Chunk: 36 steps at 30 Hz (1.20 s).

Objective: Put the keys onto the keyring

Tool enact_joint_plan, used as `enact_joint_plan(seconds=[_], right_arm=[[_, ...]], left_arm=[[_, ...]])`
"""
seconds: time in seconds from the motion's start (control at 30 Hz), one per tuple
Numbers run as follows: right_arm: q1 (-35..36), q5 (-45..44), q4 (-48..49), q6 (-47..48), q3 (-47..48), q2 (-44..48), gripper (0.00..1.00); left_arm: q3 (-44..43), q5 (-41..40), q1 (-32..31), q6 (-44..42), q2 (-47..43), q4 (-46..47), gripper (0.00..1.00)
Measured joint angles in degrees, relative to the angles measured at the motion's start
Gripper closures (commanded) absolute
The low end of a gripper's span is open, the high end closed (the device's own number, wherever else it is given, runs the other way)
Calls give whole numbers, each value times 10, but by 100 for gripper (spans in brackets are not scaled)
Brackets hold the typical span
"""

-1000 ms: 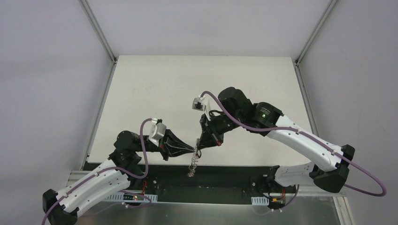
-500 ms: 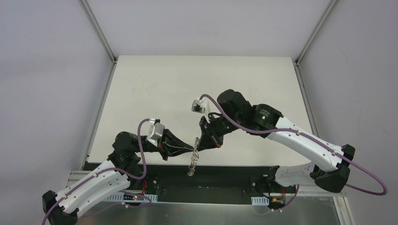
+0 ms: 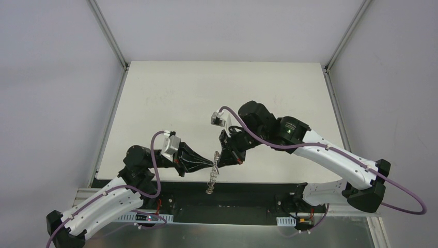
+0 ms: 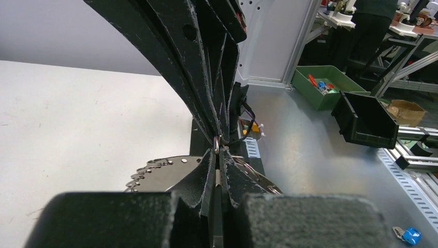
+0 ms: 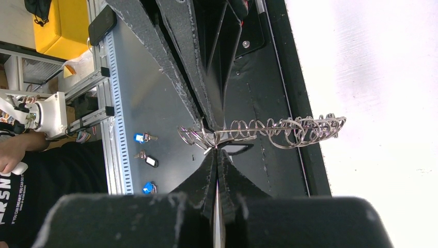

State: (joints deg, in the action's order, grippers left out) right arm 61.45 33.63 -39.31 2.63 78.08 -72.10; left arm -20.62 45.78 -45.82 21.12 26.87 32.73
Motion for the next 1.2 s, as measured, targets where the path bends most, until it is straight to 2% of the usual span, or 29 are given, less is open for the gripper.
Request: enact_joint_plan(seconds=[0.1, 0.13, 0.27, 0.4, 0.7, 1.2], right_arm=[[1, 0, 0, 0, 0, 0, 100], [1, 0, 0, 0, 0, 0, 95], [3, -4, 1, 4, -6, 3, 66], [5, -20, -1, 11, -14, 17, 55], [18, -71, 8, 45, -18, 74, 53], [27, -89, 126, 146, -80, 142, 55]], left_arm=[[0, -1, 0, 0, -1, 0, 100], [0, -1, 0, 0, -2, 0, 100], [0, -3, 0, 0, -4, 0, 100], [0, -3, 0, 1, -4, 1, 100], [0, -11, 0, 20, -2, 34, 100], [10, -41, 0, 114, 49, 207, 100]])
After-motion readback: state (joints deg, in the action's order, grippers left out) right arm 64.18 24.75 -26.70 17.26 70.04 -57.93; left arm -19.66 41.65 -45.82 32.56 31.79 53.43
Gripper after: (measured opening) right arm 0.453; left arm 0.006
